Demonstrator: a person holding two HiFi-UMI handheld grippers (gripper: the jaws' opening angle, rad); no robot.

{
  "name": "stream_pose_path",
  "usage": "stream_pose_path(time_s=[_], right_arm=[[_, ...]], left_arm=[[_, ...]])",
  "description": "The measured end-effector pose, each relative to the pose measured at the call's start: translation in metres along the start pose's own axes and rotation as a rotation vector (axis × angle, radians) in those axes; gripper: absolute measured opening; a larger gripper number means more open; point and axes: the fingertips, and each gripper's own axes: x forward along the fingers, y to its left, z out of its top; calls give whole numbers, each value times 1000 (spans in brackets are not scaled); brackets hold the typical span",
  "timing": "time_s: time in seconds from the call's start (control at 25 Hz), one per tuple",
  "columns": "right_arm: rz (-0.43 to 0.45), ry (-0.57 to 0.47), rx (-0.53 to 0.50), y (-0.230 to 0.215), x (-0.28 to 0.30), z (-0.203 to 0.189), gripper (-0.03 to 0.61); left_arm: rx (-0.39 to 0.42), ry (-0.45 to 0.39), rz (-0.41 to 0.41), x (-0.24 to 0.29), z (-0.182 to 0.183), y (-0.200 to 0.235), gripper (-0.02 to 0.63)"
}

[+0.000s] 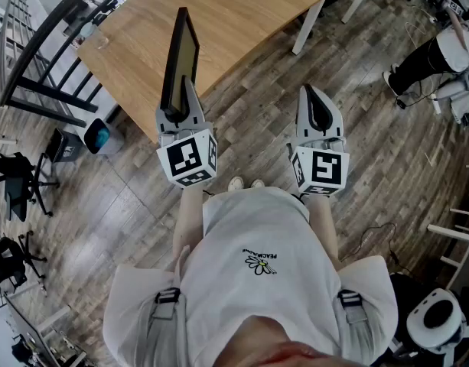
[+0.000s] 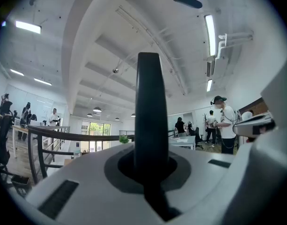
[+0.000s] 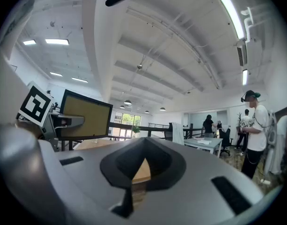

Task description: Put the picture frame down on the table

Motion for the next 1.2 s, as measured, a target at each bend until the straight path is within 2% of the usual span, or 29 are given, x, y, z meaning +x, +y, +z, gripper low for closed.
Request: stream_pose_path(time_s=[0.4,0.64,0.92,1.08,1.2], right_arm=[[39,9,44,-6,-2,-11,8],[59,7,203,-26,-8,-25,8],[77,5,213,-36,-15,-38,8],[80,-7,217,-43,-12,-39,8],[82,-11,197,-49,-2,-44,8]], left_arm=[[-12,1,28,-2,2,-5,23],[-28,1,39,-4,-2,-17,24],[-37,-13,58,-10,-6,-26,23],[-62,-36,46,2,-3,-32,23],[-52,-63,48,16,-1,-34,23]])
